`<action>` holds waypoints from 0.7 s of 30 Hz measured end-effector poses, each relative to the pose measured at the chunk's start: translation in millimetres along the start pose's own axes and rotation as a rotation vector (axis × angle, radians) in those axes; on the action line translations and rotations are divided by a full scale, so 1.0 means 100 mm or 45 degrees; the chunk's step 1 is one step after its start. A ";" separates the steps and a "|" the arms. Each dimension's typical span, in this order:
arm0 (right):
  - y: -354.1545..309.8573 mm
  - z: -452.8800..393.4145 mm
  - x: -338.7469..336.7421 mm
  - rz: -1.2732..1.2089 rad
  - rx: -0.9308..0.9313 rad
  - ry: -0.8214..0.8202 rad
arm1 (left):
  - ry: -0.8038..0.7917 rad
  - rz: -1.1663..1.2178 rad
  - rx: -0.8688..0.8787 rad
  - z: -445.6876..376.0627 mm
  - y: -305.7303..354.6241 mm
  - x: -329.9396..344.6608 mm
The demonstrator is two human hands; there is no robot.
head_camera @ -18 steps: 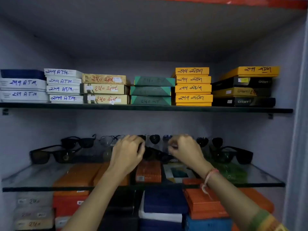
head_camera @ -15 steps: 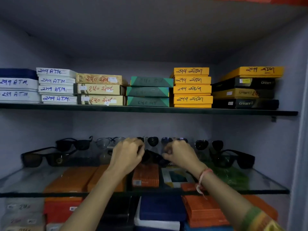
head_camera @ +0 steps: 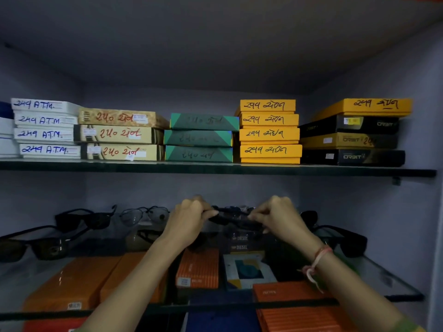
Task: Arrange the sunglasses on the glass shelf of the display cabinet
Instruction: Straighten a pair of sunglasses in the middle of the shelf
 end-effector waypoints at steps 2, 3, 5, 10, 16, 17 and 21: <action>0.03 0.03 -0.10 -0.041 0.006 0.008 | 0.107 0.042 -0.011 -0.04 0.08 -0.04; 0.03 0.04 -0.14 -0.044 0.006 0.015 | 0.127 0.053 -0.028 -0.06 0.11 -0.05; 0.05 0.08 -0.19 -0.024 0.003 0.024 | 0.050 0.060 -0.071 -0.08 0.15 -0.06; 0.10 0.13 -0.31 -0.025 0.076 0.128 | -0.223 0.041 -0.125 -0.04 0.24 -0.04; 0.28 0.09 -0.44 0.120 0.212 0.220 | -0.275 -0.078 -0.146 -0.05 0.41 -0.01; 0.30 0.10 -0.46 0.156 0.243 0.219 | -0.288 -0.071 -0.203 -0.08 0.42 -0.01; 0.42 0.11 -0.44 0.292 0.384 0.120 | -0.382 -0.089 -0.403 -0.17 0.46 0.03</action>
Point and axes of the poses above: each hand's wrist, its own z-axis away from the middle knuckle, its own x-axis out of the palm, y = z × x, the point moved 4 cm from there along -z, towards the middle knuckle, and after that the axes turned 1 degree about -y, right-handed, at the moved point
